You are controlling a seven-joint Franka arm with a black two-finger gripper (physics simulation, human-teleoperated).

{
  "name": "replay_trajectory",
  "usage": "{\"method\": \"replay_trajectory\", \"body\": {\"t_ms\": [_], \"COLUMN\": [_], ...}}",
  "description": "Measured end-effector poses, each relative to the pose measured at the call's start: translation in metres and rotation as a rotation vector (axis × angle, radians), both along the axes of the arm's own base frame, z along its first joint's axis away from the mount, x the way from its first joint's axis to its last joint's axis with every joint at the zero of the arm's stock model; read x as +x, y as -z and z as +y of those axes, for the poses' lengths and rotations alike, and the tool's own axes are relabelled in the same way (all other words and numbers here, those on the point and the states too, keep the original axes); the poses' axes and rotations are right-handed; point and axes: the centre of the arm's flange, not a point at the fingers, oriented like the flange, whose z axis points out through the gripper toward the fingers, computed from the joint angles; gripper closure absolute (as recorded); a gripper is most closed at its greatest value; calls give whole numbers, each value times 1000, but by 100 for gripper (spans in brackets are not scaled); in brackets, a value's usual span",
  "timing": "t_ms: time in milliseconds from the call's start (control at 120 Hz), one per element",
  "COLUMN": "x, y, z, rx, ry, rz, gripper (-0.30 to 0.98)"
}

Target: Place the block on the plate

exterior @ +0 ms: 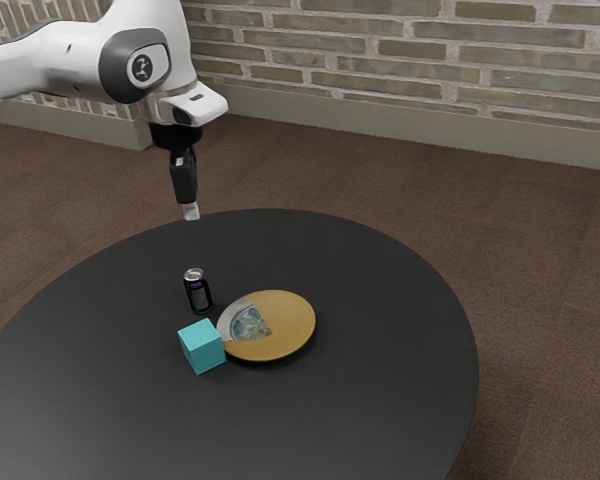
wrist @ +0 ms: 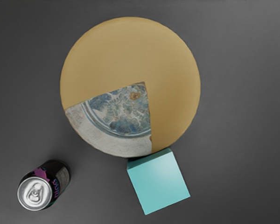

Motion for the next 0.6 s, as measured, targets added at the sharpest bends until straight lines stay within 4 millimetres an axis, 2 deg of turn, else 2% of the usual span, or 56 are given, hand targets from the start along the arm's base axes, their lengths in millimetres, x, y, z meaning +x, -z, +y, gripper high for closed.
{"method": "replay_trajectory", "body": {"t_ms": [283, 342, 517, 600], "x": [0, -4, -35, -42], "y": [4, 13, 41, 63], "z": [-1, -1, 1, 2], "rx": [6, 1, -15, -14], "ry": [17, 18, 0, -26], "rz": [5, 26, 80, 92], "gripper": [0, 0, 0, 0]}}
